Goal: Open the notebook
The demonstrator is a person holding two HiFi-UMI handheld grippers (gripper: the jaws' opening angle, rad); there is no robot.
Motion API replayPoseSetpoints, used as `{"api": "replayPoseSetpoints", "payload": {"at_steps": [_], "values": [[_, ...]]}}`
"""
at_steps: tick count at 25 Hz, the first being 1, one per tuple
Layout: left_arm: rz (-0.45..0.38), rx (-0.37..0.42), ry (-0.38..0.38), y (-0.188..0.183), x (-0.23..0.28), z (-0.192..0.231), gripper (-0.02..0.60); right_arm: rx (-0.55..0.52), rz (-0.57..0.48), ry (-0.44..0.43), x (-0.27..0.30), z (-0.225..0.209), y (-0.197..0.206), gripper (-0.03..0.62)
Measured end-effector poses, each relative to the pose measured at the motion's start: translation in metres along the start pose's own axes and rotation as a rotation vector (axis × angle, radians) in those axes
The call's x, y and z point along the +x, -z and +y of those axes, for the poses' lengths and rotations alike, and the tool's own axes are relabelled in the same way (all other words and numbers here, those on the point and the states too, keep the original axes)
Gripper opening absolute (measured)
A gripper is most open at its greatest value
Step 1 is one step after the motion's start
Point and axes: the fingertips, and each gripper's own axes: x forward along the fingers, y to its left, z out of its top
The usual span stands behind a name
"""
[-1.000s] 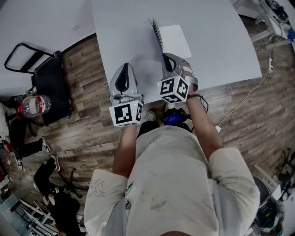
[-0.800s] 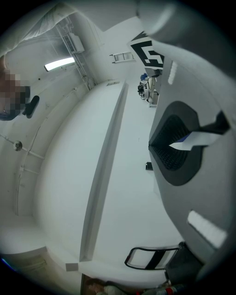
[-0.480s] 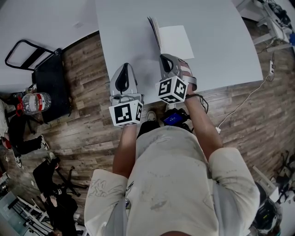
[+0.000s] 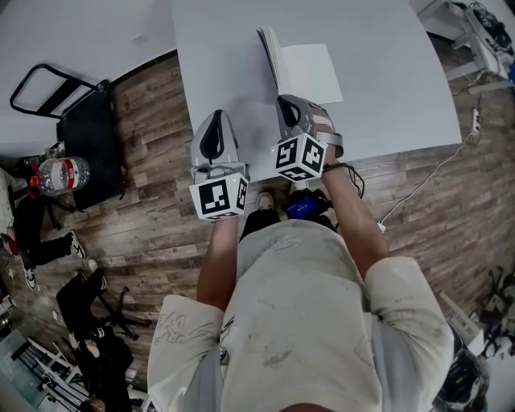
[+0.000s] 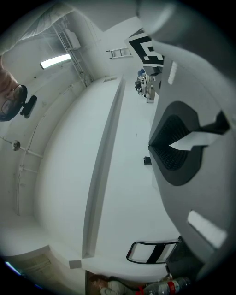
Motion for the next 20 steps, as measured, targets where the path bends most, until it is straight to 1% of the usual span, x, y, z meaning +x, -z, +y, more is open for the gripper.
{"api": "replayPoseSetpoints", "payload": {"at_steps": [5, 10, 20], "values": [[0.002, -0.002, -0.006, 0.002, -0.001, -0.001, 0.017, -0.021, 0.0, -0.012, 0.001, 0.005, 0.002, 0.005], [0.004, -0.008, -0.01, 0.006, -0.002, 0.009, 0.017, -0.039, 0.003, -0.028, 0.009, 0.016, -0.004, 0.005], [0.009, -0.006, -0.007, 0.004, -0.001, 0.004, 0.017, -0.058, 0.005, -0.061, 0.007, 0.022, -0.002, 0.005]]}}
